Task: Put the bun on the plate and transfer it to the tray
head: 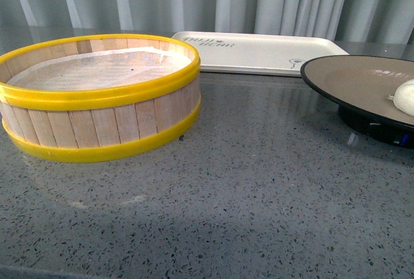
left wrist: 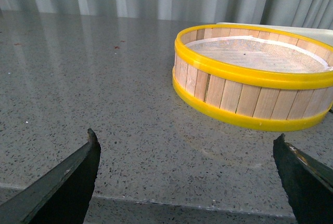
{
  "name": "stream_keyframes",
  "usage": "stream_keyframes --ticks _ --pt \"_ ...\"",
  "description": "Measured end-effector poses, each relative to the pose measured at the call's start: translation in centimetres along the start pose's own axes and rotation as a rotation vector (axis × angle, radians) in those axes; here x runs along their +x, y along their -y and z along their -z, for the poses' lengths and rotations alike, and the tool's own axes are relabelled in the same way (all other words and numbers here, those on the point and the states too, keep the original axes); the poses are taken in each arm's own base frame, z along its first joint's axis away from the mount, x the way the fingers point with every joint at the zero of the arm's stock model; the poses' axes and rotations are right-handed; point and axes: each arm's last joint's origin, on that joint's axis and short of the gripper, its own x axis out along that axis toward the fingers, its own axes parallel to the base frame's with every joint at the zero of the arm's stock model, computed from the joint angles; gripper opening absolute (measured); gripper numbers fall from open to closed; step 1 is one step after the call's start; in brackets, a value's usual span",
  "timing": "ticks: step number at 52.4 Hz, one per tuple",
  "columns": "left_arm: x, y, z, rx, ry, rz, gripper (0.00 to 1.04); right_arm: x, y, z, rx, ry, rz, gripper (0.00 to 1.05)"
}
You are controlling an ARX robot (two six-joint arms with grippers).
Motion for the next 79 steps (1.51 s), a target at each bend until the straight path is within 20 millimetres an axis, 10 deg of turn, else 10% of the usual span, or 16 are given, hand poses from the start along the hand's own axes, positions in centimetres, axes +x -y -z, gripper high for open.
stream_keyframes --ticks 29,53,79 --pt "0.0 0.0 0.0 0.000 0.000 0.000 0.98 2.5 1.9 -1.0 0.151 -0.073 0.009 0.96" --pt "0.0 0.0 0.0 0.000 0.000 0.000 0.98 4.5 1.4 -1.1 0.139 -0.104 0.006 0.03" --pt "0.0 0.0 0.0 0.000 0.000 0.000 0.98 3.5 -0.9 -0.8 0.084 -0.048 -0.108 0.02"
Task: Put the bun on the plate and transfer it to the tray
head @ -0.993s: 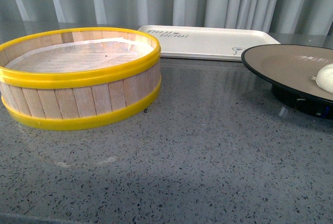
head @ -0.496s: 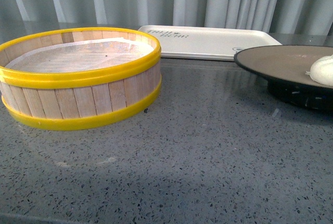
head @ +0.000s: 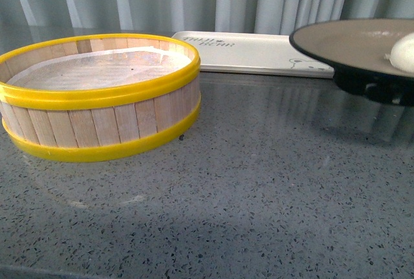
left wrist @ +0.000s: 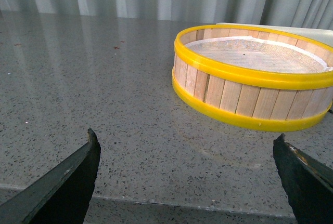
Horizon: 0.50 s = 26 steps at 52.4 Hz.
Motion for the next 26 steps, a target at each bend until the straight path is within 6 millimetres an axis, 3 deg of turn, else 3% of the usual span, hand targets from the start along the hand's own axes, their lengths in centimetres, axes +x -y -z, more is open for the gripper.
stream_keyframes --ticks 15,26 --pt "0.0 0.0 0.0 0.000 0.000 0.000 0.98 6.3 -4.2 -2.7 -0.010 0.005 -0.085 0.02" --pt "0.0 0.0 0.0 0.000 0.000 0.000 0.98 11.0 -6.2 -3.7 0.015 -0.006 -0.093 0.02"
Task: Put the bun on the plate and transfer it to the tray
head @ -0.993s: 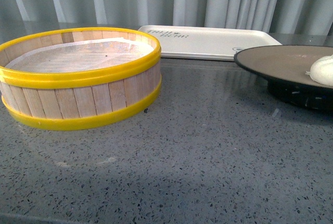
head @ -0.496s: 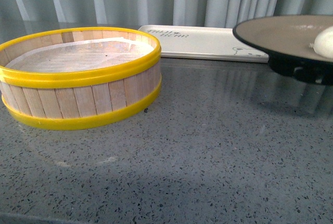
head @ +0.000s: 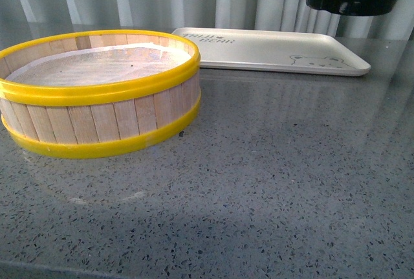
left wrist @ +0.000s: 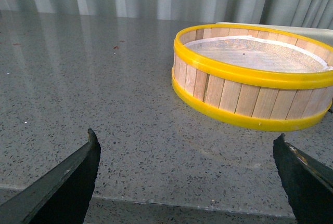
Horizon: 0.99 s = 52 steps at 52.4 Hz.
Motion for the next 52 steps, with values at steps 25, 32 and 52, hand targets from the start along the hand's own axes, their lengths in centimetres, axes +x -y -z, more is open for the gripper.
stream_keyframes --ticks 25,32,52 --pt "0.0 0.0 0.0 0.000 0.000 0.000 0.98 9.5 3.1 -1.7 0.063 -0.034 0.116 0.02" --pt "0.0 0.0 0.0 0.000 0.000 0.000 0.98 10.4 3.7 -1.8 0.065 -0.039 0.122 0.02" --pt "0.0 0.0 0.0 0.000 0.000 0.000 0.98 13.0 5.1 -1.7 0.069 -0.073 0.142 0.02"
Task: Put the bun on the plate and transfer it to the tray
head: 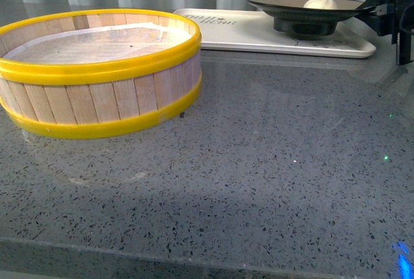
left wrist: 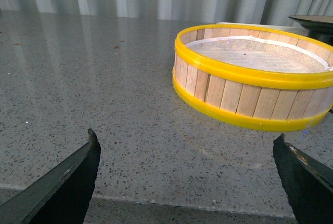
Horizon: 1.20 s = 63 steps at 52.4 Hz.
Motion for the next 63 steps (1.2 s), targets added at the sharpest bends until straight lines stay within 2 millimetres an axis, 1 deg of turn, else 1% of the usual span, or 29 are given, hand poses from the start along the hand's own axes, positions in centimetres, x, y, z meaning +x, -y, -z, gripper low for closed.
stream_keyframes --ticks 12,15,18,21,25,27,28,35,36,38,47,50,54,55,57,58,60,61,63 --pt "0.0 0.0 0.0 0.000 0.000 0.000 0.98 0.9 0.0 -0.8 -0.008 -0.015 0.013 0.03" --pt "0.0 0.0 0.0 0.000 0.000 0.000 0.98 1.1 -0.1 -1.1 -0.002 -0.022 0.012 0.14" --pt "0.0 0.0 0.0 0.000 0.000 0.000 0.98 1.2 -0.1 -1.2 0.000 -0.030 0.013 0.28" --pt "0.0 0.0 0.0 0.000 0.000 0.000 0.98 1.4 -0.2 -1.3 -0.001 -0.034 0.010 0.39" --pt "0.0 0.0 0.0 0.000 0.000 0.000 0.98 1.4 -0.3 -1.3 0.001 -0.040 0.005 0.57" --pt "0.0 0.0 0.0 0.000 0.000 0.000 0.98 1.3 -0.3 -1.2 0.002 -0.041 0.002 0.64" --pt "0.0 0.0 0.0 0.000 0.000 0.000 0.98 1.2 -0.3 -1.1 0.005 -0.046 0.002 0.69" --pt "0.0 0.0 0.0 0.000 0.000 0.000 0.98 -0.1 -0.7 -0.3 0.022 -0.058 -0.003 0.97" --pt "0.0 0.0 0.0 0.000 0.000 0.000 0.98 -0.3 -0.7 -0.1 0.026 -0.060 -0.002 0.98" --pt "0.0 0.0 0.0 0.000 0.000 0.000 0.98 -0.8 -0.7 0.1 0.029 -0.058 0.002 0.96" --pt "0.0 0.0 0.0 0.000 0.000 0.000 0.98 -3.7 -0.4 1.4 0.056 -0.031 0.007 0.96" --pt "0.0 0.0 0.0 0.000 0.000 0.000 0.98 -5.5 -0.3 1.9 0.059 -0.008 -0.004 0.96" --pt "0.0 0.0 0.0 0.000 0.000 0.000 0.98 -8.6 -0.2 2.3 0.050 0.024 -0.026 0.96" --pt "0.0 0.0 0.0 0.000 0.000 0.000 0.98 -8.9 -0.2 2.4 0.050 0.028 -0.027 0.96" --pt "0.0 0.0 0.0 0.000 0.000 0.000 0.98 -10.5 -0.1 2.5 0.043 0.045 -0.033 0.96" --pt "0.0 0.0 0.0 0.000 0.000 0.000 0.98 -10.9 -0.4 2.5 0.040 0.051 -0.041 0.96" --pt "0.0 0.0 0.0 0.000 0.000 0.000 0.98 -12.6 0.0 2.8 0.032 0.076 -0.037 0.96" --pt "0.0 0.0 0.0 0.000 0.000 0.000 0.98 -13.1 0.1 2.8 0.031 0.084 -0.035 0.96" --pt "0.0 0.0 0.0 0.000 0.000 0.000 0.98 -14.9 0.4 3.1 0.017 0.109 -0.026 0.96"
